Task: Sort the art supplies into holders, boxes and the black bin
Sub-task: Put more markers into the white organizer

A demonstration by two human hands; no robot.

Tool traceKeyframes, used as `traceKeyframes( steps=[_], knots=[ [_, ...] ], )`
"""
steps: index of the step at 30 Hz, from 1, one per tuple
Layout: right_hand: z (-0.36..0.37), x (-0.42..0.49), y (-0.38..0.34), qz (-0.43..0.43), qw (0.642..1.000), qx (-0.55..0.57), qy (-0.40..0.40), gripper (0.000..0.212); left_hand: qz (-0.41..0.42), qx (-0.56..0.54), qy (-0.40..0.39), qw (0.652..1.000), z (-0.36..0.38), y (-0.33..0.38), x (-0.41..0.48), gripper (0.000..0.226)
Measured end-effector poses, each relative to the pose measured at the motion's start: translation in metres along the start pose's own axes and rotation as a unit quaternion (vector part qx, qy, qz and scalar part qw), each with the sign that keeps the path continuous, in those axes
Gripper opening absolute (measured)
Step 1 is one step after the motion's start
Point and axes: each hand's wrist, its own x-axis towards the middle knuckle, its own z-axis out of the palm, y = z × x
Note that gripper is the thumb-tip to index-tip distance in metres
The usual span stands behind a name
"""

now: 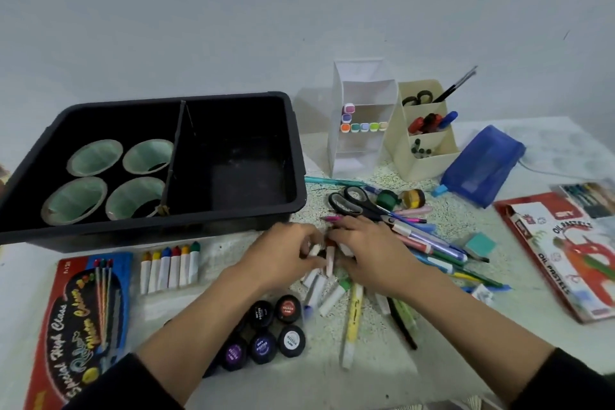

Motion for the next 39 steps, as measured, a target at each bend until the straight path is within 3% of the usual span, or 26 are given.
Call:
traceKeyframes(
  steps=[3, 10, 16, 23, 26, 32, 36, 39],
  knots=[
    [-0.003, 0.006, 0.001, -0.009, 0.999, 0.033, 0.027, 0.019, -0.028, -0.037, 0.018, 0.999, 0.001, -0.002, -0.001, 0.022],
    [-0.003, 0.012, -0.008, -0.031, 0.982, 0.126, 0.138, 0.025, -0.005, -0.128, 0.161, 0.979, -0.010, 0.002, -0.025, 0.011],
    [0.001, 0.024, -0.036, -0.103, 0.957, 0.266, 0.047, 0.022, 0.034, -0.152, 0.249, 0.956, -0.025, -0.023, -0.077, 0.022],
    [0.022, 0.044, -0.087, -0.111, 0.949, 0.289, 0.053, 0.007, -0.117, -0.165, 0.352, 0.914, -0.040, -0.078, -0.119, 0.025],
    [0.028, 0.055, -0.107, -0.105, 0.952, 0.278, 0.069, 0.010, -0.142, -0.161, 0.384, 0.898, -0.039, -0.093, -0.119, 0.025],
    [0.032, 0.069, -0.136, -0.093, 0.959, 0.260, 0.064, 0.020, -0.102, -0.149, 0.399, 0.899, -0.036, -0.097, -0.101, 0.019],
    [0.034, 0.070, -0.143, -0.087, 0.962, 0.255, 0.047, 0.016, -0.056, -0.065, 0.371, 0.925, -0.038, -0.112, -0.103, 0.005],
    [0.036, 0.070, -0.143, -0.079, 0.965, 0.248, 0.029, 0.027, -0.016, -0.036, 0.307, 0.951, -0.038, -0.129, -0.111, 0.016]
  ],
)
